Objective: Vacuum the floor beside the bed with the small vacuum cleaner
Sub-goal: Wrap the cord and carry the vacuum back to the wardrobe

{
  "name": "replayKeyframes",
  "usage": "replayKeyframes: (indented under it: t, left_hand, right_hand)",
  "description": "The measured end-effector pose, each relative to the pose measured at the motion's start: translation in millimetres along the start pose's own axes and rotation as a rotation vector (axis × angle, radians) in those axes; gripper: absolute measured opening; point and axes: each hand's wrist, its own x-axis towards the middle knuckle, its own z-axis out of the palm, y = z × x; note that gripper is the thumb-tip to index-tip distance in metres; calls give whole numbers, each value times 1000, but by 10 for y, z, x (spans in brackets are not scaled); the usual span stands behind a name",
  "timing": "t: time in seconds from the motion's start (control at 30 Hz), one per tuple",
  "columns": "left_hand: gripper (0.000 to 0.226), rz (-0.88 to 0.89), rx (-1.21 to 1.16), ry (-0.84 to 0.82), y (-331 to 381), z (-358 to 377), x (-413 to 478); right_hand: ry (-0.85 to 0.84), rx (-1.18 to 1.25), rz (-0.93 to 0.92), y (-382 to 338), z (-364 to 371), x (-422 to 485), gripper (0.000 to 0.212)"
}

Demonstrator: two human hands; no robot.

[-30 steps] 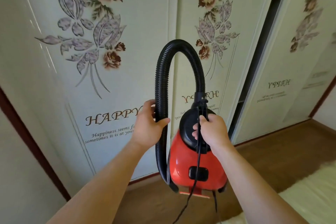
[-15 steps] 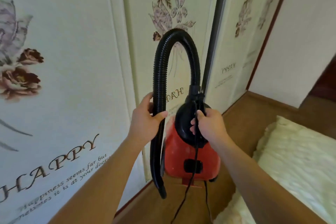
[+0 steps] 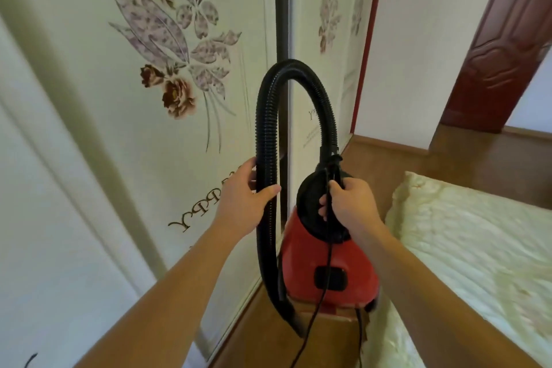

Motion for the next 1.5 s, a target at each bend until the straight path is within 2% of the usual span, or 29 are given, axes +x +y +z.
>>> replayKeyframes:
  t: [0.33,0.57,0.87,1.17,1.5]
  left_hand:
    - [62,78,-89,-64,90,761,1533]
    - [66,150,-140,-138,-144,1386,2624]
    - [53,227,-225,-310,-289,2268,4154]
    - [51,276,-260,-450,-89,3412,5226]
    - [58,215,-282,-430,305,5069,6267]
  right_hand:
    - [123,-42,-28,-320,-331,1451,24]
    - [206,-49,13,-318,-427,2443,22]
    - [382,-106,26,-245,-655,3823,28]
    - [531,-58,78,-188,-1330,4984,27]
    - [477,-2,130,-76,-2538,6579,24]
